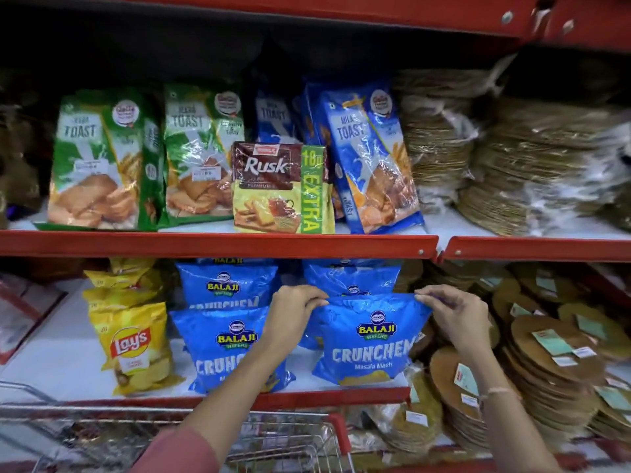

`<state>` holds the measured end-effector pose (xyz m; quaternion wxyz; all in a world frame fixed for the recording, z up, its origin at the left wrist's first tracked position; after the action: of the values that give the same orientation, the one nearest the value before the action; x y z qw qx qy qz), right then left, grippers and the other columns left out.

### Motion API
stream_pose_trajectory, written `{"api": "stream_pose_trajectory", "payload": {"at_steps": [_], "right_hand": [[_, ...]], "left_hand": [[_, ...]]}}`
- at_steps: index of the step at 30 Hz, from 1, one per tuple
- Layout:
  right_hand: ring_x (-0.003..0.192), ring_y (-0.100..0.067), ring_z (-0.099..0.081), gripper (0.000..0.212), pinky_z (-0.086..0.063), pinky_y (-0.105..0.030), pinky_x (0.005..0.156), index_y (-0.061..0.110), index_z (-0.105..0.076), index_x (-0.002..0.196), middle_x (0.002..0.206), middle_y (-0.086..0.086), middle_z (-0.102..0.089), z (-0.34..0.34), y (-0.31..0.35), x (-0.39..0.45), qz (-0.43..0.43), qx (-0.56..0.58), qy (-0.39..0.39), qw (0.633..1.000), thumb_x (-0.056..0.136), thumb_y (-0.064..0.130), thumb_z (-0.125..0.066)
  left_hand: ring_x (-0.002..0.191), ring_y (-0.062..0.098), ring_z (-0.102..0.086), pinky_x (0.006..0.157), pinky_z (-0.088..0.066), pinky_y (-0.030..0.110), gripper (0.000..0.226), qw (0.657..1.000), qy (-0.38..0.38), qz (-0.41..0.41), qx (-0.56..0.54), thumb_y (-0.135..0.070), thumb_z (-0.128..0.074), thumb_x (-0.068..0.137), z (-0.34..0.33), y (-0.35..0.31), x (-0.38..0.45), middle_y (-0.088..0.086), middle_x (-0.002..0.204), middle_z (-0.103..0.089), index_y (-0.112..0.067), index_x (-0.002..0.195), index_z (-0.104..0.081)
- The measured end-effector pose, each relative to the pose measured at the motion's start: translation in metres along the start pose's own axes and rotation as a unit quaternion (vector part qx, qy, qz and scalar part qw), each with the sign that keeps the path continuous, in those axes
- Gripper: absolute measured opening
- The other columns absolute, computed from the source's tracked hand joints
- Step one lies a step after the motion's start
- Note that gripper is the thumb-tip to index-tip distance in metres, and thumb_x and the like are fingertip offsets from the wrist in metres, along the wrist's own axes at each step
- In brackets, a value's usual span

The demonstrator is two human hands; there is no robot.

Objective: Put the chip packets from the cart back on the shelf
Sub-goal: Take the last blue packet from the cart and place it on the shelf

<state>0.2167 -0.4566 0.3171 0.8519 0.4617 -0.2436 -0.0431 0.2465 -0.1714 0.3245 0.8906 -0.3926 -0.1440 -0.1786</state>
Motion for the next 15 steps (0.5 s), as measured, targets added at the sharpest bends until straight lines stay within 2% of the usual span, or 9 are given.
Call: {"api": "stream_pose_trajectory", "payload": {"at_steps": [2, 5, 7, 8, 9, 11, 13, 15], "right_hand": [[0.074, 0.000, -0.066, 0.010, -0.042, 0.001, 0.058, 0.018, -0.073, 0.071, 0.067, 0.041, -0.065, -0.006, -0.019, 0.001, -0.018, -0.032, 0.015, 0.999, 0.074, 0.009, -0.076], [0.081, -0.020, -0.069, 0.020, -0.042, -0.001, 0.057, 0.029, -0.068, 0.069, 0.064, 0.026, -0.069, -0.010, -0.031, -0.001, -0.045, -0.062, 0.009, 0.997, 0.077, 0.012, -0.074], [0.088, -0.024, -0.067, 0.012, -0.044, -0.008, 0.063, 0.030, -0.068, 0.080, 0.082, 0.008, -0.073, -0.014, -0.018, -0.001, -0.046, -0.113, 0.010, 0.992, 0.080, 0.019, -0.072], [0.097, -0.025, -0.064, 0.011, -0.048, -0.017, 0.073, 0.026, -0.068, 0.091, 0.098, -0.002, -0.073, -0.017, -0.006, -0.001, -0.030, -0.147, 0.012, 0.989, 0.082, 0.023, -0.071], [0.110, -0.025, -0.059, 0.021, -0.049, -0.029, 0.087, 0.023, -0.066, 0.103, 0.112, -0.007, -0.069, -0.022, 0.009, -0.002, -0.003, -0.173, 0.015, 0.985, 0.082, 0.026, -0.070], [0.129, -0.023, -0.045, 0.039, -0.037, -0.044, 0.109, 0.017, -0.057, 0.120, 0.128, -0.008, -0.060, -0.042, 0.045, -0.007, 0.065, -0.170, 0.034, 0.983, 0.085, 0.029, -0.066], [0.135, -0.020, -0.037, 0.048, -0.029, -0.045, 0.115, 0.017, -0.048, 0.131, 0.136, -0.007, -0.052, -0.070, 0.079, -0.017, 0.112, -0.170, 0.065, 0.977, 0.088, 0.034, -0.059], [0.136, -0.013, -0.032, 0.053, -0.029, -0.040, 0.115, 0.021, -0.042, 0.136, 0.142, -0.004, -0.047, -0.106, 0.103, -0.031, 0.130, -0.181, 0.092, 0.971, 0.090, 0.045, -0.050]], "left_hand": [[0.091, 0.023, -0.070, 0.084, -0.053, 0.027, 0.015, 0.997, 0.053, 0.019, 0.051, -0.014, -0.062, 0.086, -0.026, 0.010, 0.006, 0.010, 0.097, -0.077, -0.009, 0.097, -0.072], [0.092, 0.029, -0.068, 0.082, -0.056, 0.041, 0.017, 0.991, 0.084, 0.012, 0.100, -0.013, -0.056, 0.090, -0.045, 0.015, 0.013, 0.012, 0.099, -0.075, -0.010, 0.101, -0.070], [0.098, 0.029, -0.066, 0.084, -0.055, 0.042, 0.020, 0.985, 0.106, -0.014, 0.135, -0.014, -0.054, 0.092, -0.048, 0.009, 0.018, 0.011, 0.107, -0.072, -0.011, 0.106, -0.067], [0.104, 0.029, -0.064, 0.087, -0.054, 0.042, 0.023, 0.984, 0.104, -0.025, 0.141, -0.017, -0.053, 0.092, -0.044, 0.006, 0.018, 0.009, 0.113, -0.070, -0.012, 0.112, -0.064], [0.109, 0.026, -0.062, 0.090, -0.053, 0.040, 0.027, 0.986, 0.088, -0.036, 0.139, -0.021, -0.053, 0.092, -0.036, 0.003, 0.017, 0.008, 0.119, -0.067, -0.013, 0.117, -0.060], [0.115, 0.020, -0.061, 0.097, -0.048, 0.036, 0.039, 0.983, 0.010, -0.090, 0.158, -0.034, -0.048, 0.090, -0.010, -0.001, 0.009, 0.004, 0.124, -0.065, -0.014, 0.122, -0.057], [0.118, 0.015, -0.058, 0.105, -0.039, 0.032, 0.049, 0.972, -0.032, -0.136, 0.191, -0.043, -0.038, 0.089, 0.017, 0.004, -0.006, 0.002, 0.125, -0.065, -0.013, 0.124, -0.054], [0.128, 0.013, -0.049, 0.109, -0.027, 0.035, 0.052, 0.967, -0.048, -0.148, 0.200, -0.045, -0.030, 0.093, 0.045, 0.028, -0.023, 0.000, 0.133, -0.058, -0.012, 0.130, -0.047]]}}
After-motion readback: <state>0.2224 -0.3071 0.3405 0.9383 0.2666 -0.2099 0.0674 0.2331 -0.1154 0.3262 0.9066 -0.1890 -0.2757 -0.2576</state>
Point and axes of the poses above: each hand's wrist, its own x-axis towards the middle knuckle, its own z-axis out of the back of the hand, y = z × x, the point moved 7 cm from there along x, towards the middle knuckle
